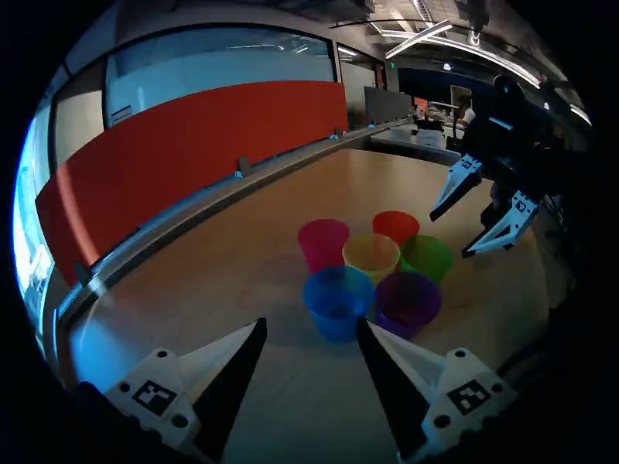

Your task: Pour water

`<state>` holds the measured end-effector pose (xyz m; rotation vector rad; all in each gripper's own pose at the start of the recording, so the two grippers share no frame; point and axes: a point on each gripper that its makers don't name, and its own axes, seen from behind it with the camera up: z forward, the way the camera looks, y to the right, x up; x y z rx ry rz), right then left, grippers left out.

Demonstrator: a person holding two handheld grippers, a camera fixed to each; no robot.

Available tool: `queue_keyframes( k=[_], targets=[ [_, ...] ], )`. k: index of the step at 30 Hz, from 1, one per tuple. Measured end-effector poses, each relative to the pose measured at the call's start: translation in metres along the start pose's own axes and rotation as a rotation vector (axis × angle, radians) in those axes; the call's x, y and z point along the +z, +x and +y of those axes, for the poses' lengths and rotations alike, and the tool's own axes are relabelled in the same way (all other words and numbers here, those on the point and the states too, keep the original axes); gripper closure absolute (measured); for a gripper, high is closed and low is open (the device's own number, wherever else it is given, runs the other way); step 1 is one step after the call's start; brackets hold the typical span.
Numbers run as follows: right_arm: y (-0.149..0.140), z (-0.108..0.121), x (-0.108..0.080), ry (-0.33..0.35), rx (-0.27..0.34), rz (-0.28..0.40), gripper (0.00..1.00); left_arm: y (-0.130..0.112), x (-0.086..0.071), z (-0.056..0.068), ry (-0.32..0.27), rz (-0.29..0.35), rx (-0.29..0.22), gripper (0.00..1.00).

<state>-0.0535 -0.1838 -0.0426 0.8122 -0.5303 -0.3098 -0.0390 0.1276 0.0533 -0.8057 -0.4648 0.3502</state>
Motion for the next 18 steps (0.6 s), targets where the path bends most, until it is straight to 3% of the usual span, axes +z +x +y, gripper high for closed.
queue_keyframes(
  k=[18],
  targets=[
    [-0.008, -0.007, 0.023, 0.034, -0.001, -0.031, 0.01, -0.006, 0.003, -0.006, 0.012, -0.018, 0.017, 0.15]
  ],
)
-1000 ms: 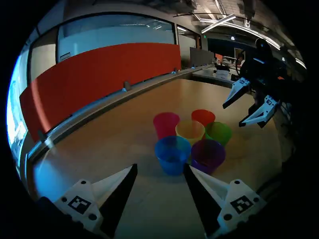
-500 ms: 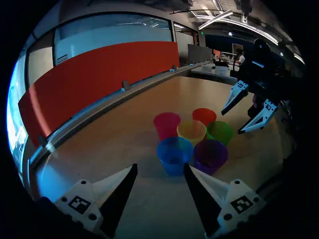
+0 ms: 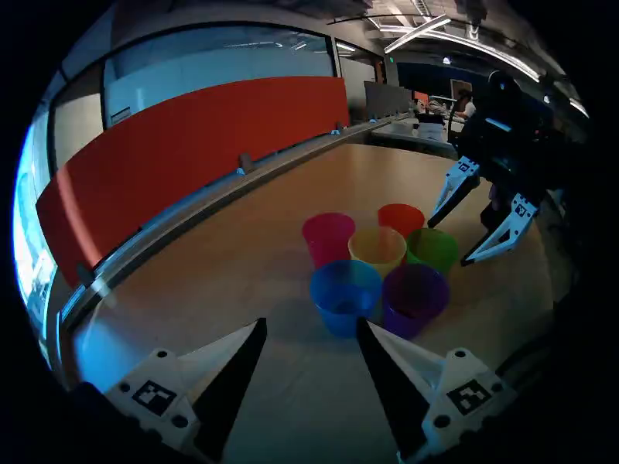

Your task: Pour water

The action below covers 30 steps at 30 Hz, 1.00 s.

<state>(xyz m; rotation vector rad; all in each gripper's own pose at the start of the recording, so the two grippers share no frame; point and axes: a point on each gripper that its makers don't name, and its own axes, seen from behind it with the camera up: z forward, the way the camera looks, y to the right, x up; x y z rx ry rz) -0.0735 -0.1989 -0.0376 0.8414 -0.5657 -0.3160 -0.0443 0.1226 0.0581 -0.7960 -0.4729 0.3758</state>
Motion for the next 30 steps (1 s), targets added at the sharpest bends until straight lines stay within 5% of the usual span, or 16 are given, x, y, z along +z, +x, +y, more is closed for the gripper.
queue_keyframes(
  k=[30],
  targets=[
    [0.004, -0.004, 0.034, 0.027, -0.007, -0.020, 0.00, -0.006, -0.002, -0.009, 0.012, 0.007, -0.011, 0.15]
  ],
)
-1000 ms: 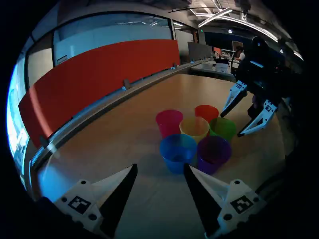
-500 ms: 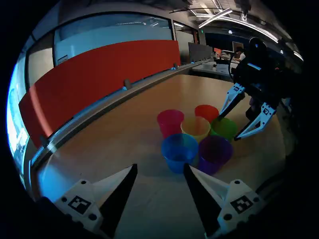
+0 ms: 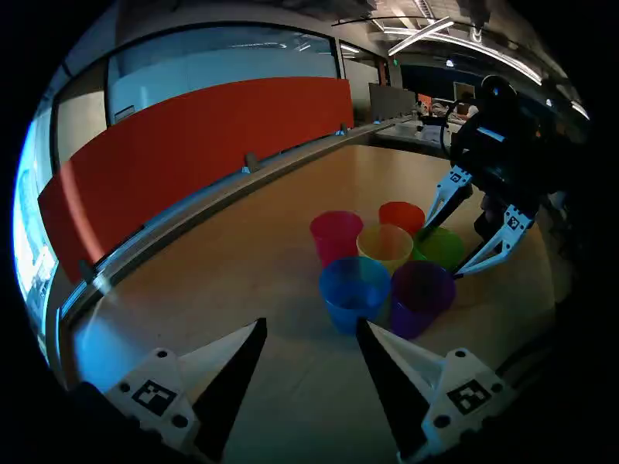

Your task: Pour water

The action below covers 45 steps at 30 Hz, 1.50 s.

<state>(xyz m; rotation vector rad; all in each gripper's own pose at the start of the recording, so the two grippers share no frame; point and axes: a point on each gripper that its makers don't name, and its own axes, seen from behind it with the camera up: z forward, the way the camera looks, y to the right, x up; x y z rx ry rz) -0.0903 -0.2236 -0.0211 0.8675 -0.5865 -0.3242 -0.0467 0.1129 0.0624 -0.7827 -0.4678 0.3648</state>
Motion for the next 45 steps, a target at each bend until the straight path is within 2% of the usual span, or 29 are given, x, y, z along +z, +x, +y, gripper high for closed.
queue_keyframes(
  k=[9, 17, 24, 38, 45],
  targets=[
    [0.003, -0.001, 0.007, -0.001, -0.017, -0.004, 0.01, -0.001, -0.001, -0.001, 0.001, 0.001, 0.001, 0.15],
    [0.002, 0.001, 0.007, -0.011, -0.039, -0.005, 0.07, -0.001, -0.002, -0.002, 0.005, 0.003, 0.000, 0.15],
    [0.002, 0.002, 0.006, -0.009, -0.039, -0.004, 0.09, -0.001, -0.002, -0.002, 0.005, 0.004, -0.004, 0.15],
    [0.013, 0.003, -0.009, -0.018, -0.037, 0.036, 0.09, 0.002, -0.002, 0.001, 0.005, 0.004, 0.006, 0.15],
    [0.022, 0.004, -0.024, -0.032, -0.040, 0.067, 0.09, 0.001, -0.002, 0.008, -0.016, -0.006, 0.019, 0.15]
  ],
)
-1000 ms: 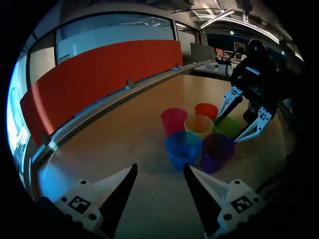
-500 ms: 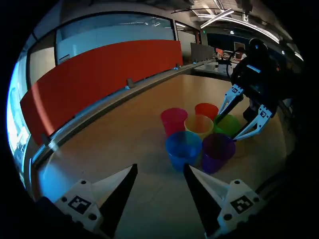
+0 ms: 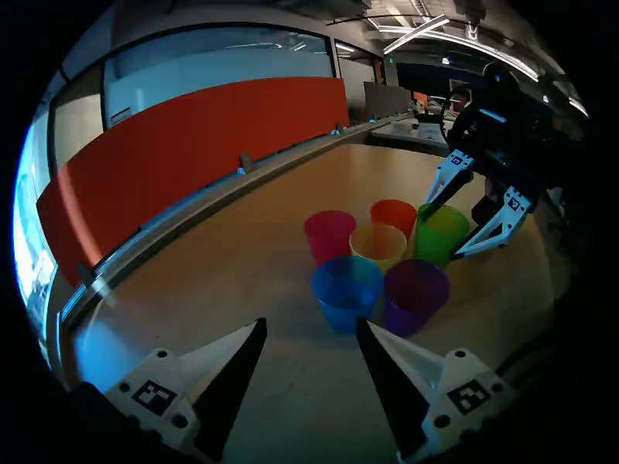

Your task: Pour water

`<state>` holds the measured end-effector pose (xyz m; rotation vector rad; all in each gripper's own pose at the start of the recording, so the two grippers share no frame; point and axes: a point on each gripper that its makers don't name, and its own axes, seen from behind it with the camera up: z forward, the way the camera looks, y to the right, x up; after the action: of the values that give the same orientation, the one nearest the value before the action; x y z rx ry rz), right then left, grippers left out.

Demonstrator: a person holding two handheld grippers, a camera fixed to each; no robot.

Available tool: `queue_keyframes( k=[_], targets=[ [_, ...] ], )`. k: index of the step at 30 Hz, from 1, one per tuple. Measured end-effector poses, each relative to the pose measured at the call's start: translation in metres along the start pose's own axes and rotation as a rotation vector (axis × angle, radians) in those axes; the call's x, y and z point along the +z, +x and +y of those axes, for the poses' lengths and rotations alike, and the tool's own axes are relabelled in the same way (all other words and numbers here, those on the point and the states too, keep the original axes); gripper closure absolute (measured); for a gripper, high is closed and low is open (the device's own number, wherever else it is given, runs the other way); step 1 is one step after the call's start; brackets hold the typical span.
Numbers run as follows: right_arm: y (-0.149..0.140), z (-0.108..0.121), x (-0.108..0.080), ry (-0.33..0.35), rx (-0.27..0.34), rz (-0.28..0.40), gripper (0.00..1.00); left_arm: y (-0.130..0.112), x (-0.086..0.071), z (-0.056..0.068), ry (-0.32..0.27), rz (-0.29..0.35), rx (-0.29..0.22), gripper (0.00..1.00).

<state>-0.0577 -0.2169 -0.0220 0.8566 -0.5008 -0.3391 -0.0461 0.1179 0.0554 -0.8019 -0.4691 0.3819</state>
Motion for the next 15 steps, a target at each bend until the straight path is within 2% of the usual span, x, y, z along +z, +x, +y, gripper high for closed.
queue_keyframes(
  k=[8, 15],
  targets=[
    [0.011, 0.006, -0.016, -0.026, -0.007, 0.030, 0.09, -0.003, 0.008, 0.006, -0.020, -0.035, 0.029, 0.15],
    [0.010, 0.011, -0.026, -0.039, -0.008, 0.034, 0.09, -0.004, 0.019, 0.016, -0.059, -0.054, 0.028, 0.15]
  ],
)
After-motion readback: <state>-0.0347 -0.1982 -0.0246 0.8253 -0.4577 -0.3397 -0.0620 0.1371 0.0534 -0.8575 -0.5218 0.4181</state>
